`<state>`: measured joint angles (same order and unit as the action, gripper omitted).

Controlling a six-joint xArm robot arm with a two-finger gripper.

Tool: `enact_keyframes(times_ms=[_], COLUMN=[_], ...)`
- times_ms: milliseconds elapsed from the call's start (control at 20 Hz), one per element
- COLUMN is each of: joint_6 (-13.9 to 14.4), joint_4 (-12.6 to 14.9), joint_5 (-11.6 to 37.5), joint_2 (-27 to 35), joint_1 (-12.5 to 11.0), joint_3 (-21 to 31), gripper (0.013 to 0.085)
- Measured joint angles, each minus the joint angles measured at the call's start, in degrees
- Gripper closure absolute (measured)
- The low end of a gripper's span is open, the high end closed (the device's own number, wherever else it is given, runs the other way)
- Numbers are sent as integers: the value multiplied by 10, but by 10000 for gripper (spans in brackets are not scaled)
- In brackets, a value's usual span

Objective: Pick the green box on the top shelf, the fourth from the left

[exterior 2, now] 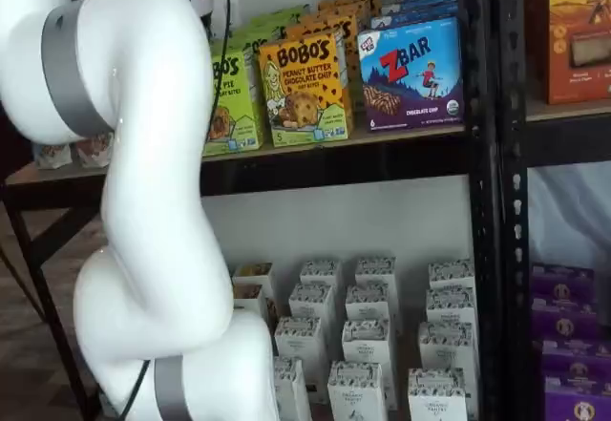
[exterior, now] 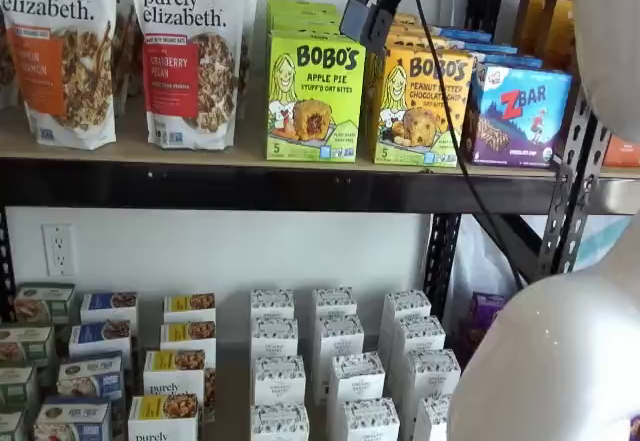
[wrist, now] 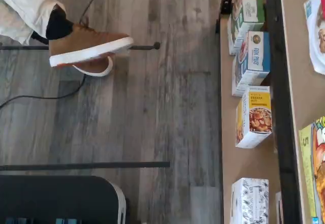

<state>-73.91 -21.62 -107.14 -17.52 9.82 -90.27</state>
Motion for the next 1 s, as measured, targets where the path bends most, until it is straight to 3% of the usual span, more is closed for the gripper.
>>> enact_keyframes(times_ms=[350, 700, 1000], joint_6=[-6, -15, -19], joint_4=[-10, -20, -19], joint_5=[-23, 72, 96], joint_2=[11, -30, -32], joint_1=[-15, -20, -22], joint_3=[-26, 31, 39], gripper=[130, 130, 130])
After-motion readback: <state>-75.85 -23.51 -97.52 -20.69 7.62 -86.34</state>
